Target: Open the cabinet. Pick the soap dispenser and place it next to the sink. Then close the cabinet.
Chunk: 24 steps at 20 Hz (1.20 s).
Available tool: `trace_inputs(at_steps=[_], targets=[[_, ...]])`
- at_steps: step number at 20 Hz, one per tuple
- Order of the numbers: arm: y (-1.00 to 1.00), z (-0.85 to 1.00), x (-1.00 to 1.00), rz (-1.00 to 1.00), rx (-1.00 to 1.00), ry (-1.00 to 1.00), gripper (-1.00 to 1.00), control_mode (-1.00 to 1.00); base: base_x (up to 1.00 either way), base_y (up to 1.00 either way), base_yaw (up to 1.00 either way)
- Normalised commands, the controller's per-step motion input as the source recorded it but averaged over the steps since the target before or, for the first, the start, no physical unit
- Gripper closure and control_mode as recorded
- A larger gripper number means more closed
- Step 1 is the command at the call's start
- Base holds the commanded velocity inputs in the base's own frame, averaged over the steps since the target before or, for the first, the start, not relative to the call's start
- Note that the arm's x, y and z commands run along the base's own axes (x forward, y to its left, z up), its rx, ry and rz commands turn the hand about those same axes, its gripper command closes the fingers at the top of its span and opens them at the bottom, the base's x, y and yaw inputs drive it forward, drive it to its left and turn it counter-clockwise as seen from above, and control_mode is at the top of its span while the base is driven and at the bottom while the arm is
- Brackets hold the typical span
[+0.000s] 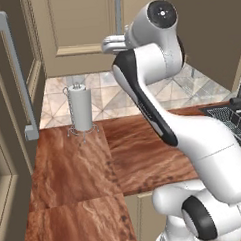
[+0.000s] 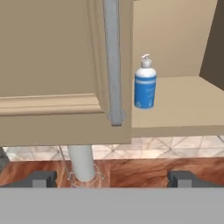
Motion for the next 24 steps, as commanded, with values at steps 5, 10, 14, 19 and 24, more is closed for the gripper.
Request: trace_inputs(at_steps=[5,10,14,19,24], targets=[[0.0,0.0,0.47,0.0,0.0,0.04,-1.0,-1.0,0.0,0.0,0.0],[0.0,0.0,0.45,0.0,0.0,0.07,-1.0,-1.0,0.0,0.0,0.0],[0.0,0.0,0.28,0.0,0.0,0.07,-1.0,-1.0,0.0,0.0,0.0],[0.0,0.0,0.39,0.0,0.0,0.05,-1.0,-1.0,0.0,0.0,0.0],[0.0,-0.02,0.36,0.0,0.0,0.0,-1.0,-1.0,0.0,0.0,0.0]])
